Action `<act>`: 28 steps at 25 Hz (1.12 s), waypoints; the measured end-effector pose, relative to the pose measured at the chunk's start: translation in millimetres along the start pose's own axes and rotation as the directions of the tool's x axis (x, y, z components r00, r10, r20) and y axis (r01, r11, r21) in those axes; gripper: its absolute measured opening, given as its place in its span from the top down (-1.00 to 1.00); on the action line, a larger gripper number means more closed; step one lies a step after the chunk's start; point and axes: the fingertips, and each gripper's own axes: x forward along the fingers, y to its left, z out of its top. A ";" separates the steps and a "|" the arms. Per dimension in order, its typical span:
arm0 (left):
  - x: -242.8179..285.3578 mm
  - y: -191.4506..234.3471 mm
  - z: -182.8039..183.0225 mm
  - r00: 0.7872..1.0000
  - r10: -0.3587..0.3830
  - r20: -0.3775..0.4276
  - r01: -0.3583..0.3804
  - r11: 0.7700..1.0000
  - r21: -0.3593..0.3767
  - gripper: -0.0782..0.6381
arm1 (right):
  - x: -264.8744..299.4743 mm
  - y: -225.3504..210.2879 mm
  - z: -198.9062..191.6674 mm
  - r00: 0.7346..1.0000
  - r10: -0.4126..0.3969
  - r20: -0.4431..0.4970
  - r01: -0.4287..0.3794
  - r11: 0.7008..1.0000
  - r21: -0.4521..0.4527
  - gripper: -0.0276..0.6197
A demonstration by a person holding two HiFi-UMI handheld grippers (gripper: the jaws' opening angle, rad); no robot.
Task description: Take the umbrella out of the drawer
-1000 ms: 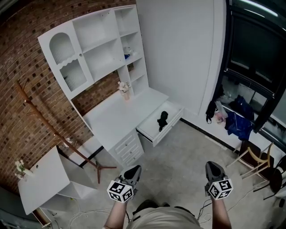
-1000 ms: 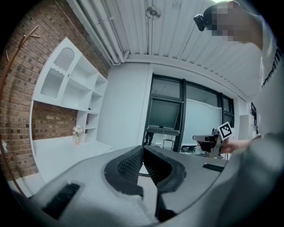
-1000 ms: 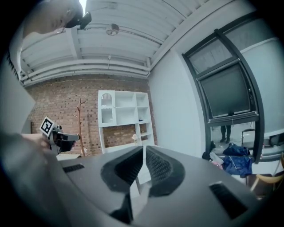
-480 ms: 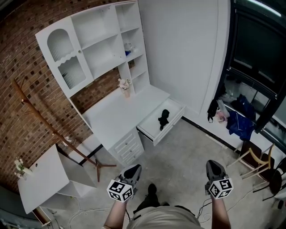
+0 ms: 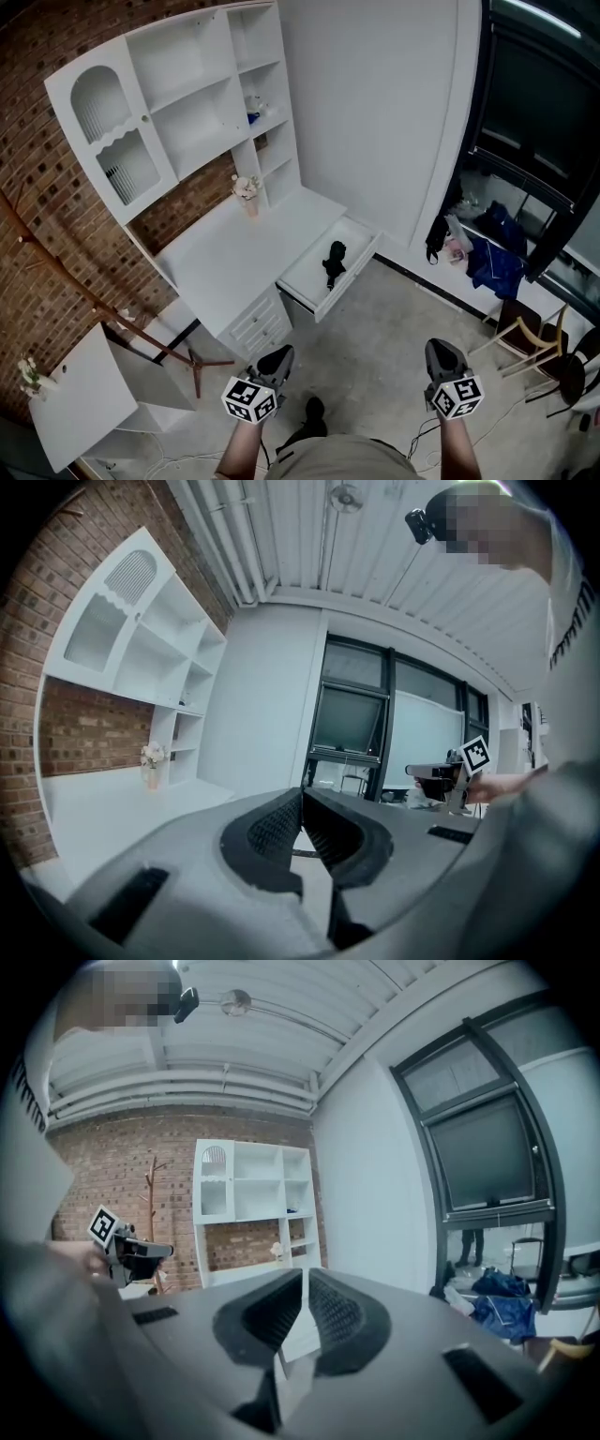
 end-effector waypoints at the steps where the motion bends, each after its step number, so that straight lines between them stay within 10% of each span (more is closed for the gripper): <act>1: 4.8 6.3 1.2 1.000 -0.007 -0.002 0.007 1.000 0.000 0.71 | 6.8 -0.2 0.3 1.000 -0.005 -0.002 0.005 1.000 0.001 0.80; 28: 94.8 154.9 38.0 0.990 -0.144 -0.001 0.144 0.989 0.011 0.71 | 143.4 17.4 28.5 0.994 -0.106 0.000 0.106 0.993 -0.043 0.80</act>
